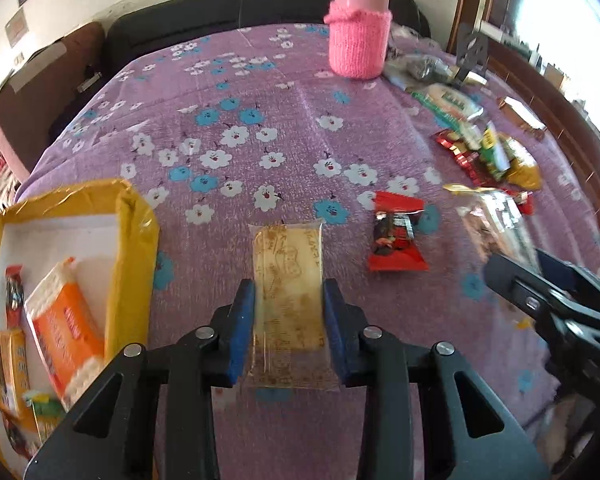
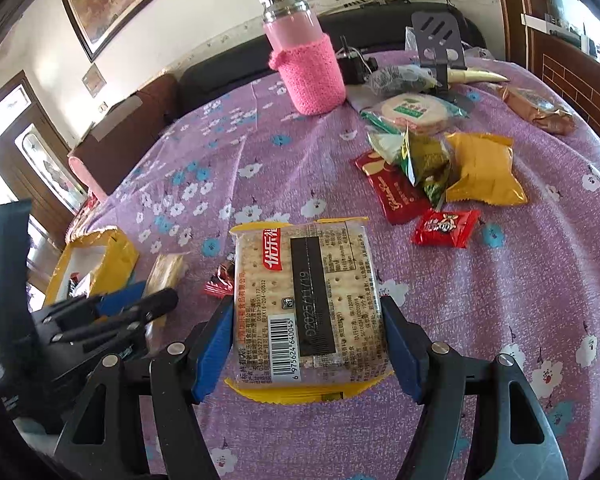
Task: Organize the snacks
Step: 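Grasp the clear cracker pack with the right tool while the left grasps a pale wafer bar, then carry both packs over the yellow tray and open both tools to release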
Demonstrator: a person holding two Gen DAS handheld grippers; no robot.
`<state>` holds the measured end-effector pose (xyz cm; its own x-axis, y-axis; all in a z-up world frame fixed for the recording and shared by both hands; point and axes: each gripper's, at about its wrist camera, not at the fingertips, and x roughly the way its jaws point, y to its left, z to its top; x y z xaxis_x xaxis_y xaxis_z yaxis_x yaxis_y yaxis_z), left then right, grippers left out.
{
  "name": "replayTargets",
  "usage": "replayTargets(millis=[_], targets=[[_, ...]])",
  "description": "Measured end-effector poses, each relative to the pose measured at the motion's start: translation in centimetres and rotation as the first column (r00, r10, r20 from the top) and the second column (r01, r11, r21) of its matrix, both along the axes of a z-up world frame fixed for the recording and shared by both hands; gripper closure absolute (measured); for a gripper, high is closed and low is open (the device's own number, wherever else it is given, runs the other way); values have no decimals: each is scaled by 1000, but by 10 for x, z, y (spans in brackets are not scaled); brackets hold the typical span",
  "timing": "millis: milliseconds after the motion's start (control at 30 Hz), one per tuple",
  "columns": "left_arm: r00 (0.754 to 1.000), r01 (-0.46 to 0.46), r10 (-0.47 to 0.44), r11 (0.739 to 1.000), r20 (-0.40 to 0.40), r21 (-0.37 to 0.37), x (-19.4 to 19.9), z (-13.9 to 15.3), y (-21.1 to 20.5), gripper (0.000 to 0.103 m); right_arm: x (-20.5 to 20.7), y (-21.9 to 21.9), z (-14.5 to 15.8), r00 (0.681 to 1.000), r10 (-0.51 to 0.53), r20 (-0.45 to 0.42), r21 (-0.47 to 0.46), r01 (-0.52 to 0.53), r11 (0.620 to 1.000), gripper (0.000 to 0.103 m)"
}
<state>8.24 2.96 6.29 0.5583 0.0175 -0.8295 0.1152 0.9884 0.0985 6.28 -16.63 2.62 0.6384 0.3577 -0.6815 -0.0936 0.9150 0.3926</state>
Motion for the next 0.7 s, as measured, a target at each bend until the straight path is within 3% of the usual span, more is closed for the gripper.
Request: replayTargets(millis=[233, 433, 700], targets=[[999, 8, -2, 993, 47, -120, -49, 32, 14, 72, -3, 1, 4, 1000, 3, 26, 5, -3, 1000, 32], [997, -25, 43, 971, 70, -236, -92, 52, 41, 72, -11, 5, 9, 998, 9, 60, 6, -9, 1000, 32], [979, -101, 147, 953, 143, -287, -139, 68, 85, 72, -16, 6, 13, 996, 5, 86, 11, -6, 1000, 32]])
